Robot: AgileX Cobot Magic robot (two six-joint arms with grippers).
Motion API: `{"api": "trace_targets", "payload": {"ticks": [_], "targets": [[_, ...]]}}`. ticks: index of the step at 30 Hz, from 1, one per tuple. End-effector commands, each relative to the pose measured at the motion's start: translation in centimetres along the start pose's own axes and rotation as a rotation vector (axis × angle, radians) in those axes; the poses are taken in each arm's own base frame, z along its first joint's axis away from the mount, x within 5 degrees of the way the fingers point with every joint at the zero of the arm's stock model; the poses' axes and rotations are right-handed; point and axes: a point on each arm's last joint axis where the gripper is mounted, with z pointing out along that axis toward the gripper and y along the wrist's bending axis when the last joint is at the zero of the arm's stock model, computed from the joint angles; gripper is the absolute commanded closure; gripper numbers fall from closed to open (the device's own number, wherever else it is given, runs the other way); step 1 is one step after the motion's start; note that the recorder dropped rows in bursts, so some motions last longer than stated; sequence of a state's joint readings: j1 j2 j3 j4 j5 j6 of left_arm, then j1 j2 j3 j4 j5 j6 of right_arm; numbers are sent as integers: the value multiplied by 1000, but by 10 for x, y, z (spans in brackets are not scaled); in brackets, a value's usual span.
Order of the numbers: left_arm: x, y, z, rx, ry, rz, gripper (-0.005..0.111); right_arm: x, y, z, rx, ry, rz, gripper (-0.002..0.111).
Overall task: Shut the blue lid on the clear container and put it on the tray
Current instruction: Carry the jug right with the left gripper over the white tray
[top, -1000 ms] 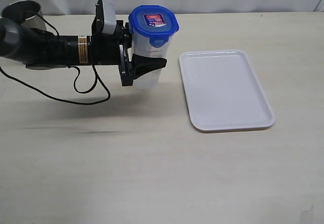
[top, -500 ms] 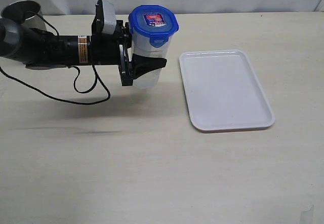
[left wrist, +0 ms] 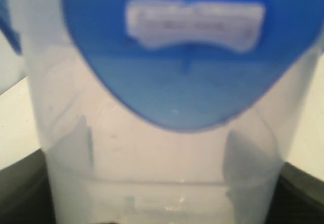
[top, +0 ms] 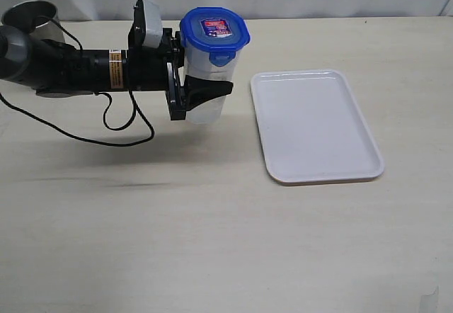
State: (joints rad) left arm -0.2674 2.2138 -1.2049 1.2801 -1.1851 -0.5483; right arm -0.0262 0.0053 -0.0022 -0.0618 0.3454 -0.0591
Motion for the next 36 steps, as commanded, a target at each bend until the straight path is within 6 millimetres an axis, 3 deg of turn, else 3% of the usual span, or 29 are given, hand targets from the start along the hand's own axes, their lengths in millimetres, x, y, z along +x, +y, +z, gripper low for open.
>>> {"api": "trace_targets", "payload": {"ticks": [1, 14, 17, 21, 25, 30, 36], "targets": [[-10, 2, 0, -8, -53, 6, 107, 0, 0, 0, 8, -6, -10, 104], [-11, 1, 2, -6, -58, -16, 107, 0, 0, 0, 8, -6, -10, 104], [-17, -2, 16, -23, -73, -18, 107, 0, 0, 0, 8, -6, -10, 104], [-28, -2, 49, -50, 43, 59, 107, 0, 0, 0, 8, -6, -10, 104], [-40, -2, 86, -135, 241, 189, 107, 0, 0, 0, 8, -6, -10, 104], [-55, -9, 122, -266, 535, 477, 107, 0, 0, 0, 8, -6, -10, 104], [-73, -22, 141, -387, 754, 878, 107, 0, 0, 0, 8, -6, -8, 104]]}}
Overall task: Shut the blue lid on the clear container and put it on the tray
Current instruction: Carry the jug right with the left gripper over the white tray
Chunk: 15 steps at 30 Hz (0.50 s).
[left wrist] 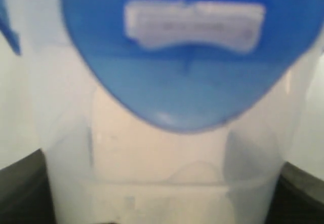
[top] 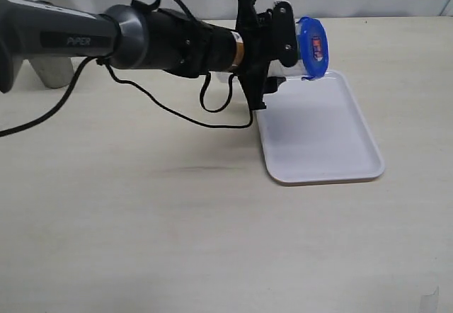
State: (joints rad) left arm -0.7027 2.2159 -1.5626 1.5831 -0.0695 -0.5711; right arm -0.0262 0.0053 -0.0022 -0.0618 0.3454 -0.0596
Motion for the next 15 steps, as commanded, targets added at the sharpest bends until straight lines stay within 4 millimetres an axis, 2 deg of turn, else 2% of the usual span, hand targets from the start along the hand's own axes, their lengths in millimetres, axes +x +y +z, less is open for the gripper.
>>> {"api": "trace_targets", "payload": {"ticks": [1, 5, 13, 15], "targets": [[-20, 7, -5, -155, 150, 270, 107, 0, 0, 0, 8, -6, -7, 104], [-27, 6, -9, -207, 276, 529, 107, 0, 0, 0, 8, -6, -7, 104], [-30, 6, -12, -219, 387, 758, 107, 0, 0, 0, 8, -6, -7, 104], [-30, 6, -12, -200, 400, 861, 107, 0, 0, 0, 8, -6, -7, 104]]}}
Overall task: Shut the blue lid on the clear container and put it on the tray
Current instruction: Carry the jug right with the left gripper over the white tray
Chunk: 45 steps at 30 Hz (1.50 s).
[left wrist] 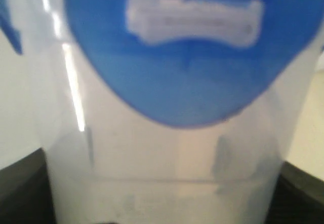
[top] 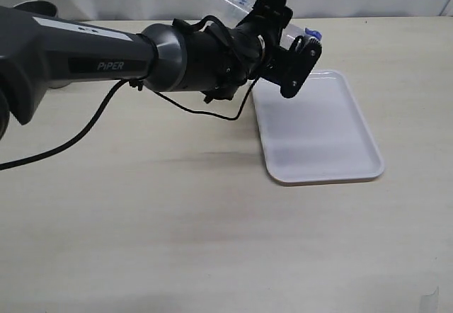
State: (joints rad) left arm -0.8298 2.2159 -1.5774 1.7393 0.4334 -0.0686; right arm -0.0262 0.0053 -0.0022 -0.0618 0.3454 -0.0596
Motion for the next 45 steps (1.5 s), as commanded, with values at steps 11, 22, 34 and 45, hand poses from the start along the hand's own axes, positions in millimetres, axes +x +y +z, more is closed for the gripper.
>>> {"api": "trace_targets", "payload": {"ticks": [11, 22, 34, 45], "targets": [[1, 10, -5, -24, 22, 314, 107, 0, 0, 0, 8, -6, -7, 104], [-23, 7, -7, 81, -245, -646, 107, 0, 0, 0, 8, -6, -7, 104], [-35, 21, -20, 402, -802, -1408, 107, 0, 0, 0, 8, -6, -7, 104], [-46, 19, -18, 200, -1265, -1490, 107, 0, 0, 0, 8, -6, -7, 104]]}}
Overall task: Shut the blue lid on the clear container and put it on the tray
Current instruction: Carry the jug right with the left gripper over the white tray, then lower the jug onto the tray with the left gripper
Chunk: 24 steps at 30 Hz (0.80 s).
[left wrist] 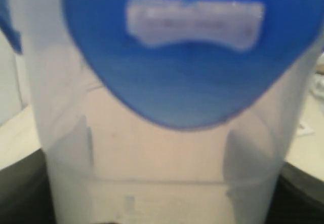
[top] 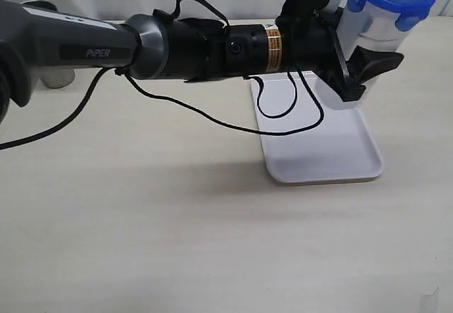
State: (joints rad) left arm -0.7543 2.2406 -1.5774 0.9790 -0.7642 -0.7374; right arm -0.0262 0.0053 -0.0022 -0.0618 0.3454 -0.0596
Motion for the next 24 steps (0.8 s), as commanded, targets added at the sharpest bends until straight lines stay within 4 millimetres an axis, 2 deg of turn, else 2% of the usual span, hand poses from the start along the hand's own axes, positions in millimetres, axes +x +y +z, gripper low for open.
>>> {"api": "trace_targets", "payload": {"ticks": [1, 3, 8, 11, 24], "targets": [[19, 5, 6, -6, -228, -22, 107, 0, 0, 0, 8, -6, -7, 104], [38, 8, 7, -39, -258, -15, 107, 0, 0, 0, 8, -6, -7, 104], [84, 13, 11, -113, -207, -74, 107, 0, 0, 0, 8, -6, -7, 104], [102, 13, 11, -126, -164, -73, 107, 0, 0, 0, 8, -6, -7, 104], [107, 13, 12, -124, -150, -69, 107, 0, 0, 0, 8, -6, -7, 104]]}}
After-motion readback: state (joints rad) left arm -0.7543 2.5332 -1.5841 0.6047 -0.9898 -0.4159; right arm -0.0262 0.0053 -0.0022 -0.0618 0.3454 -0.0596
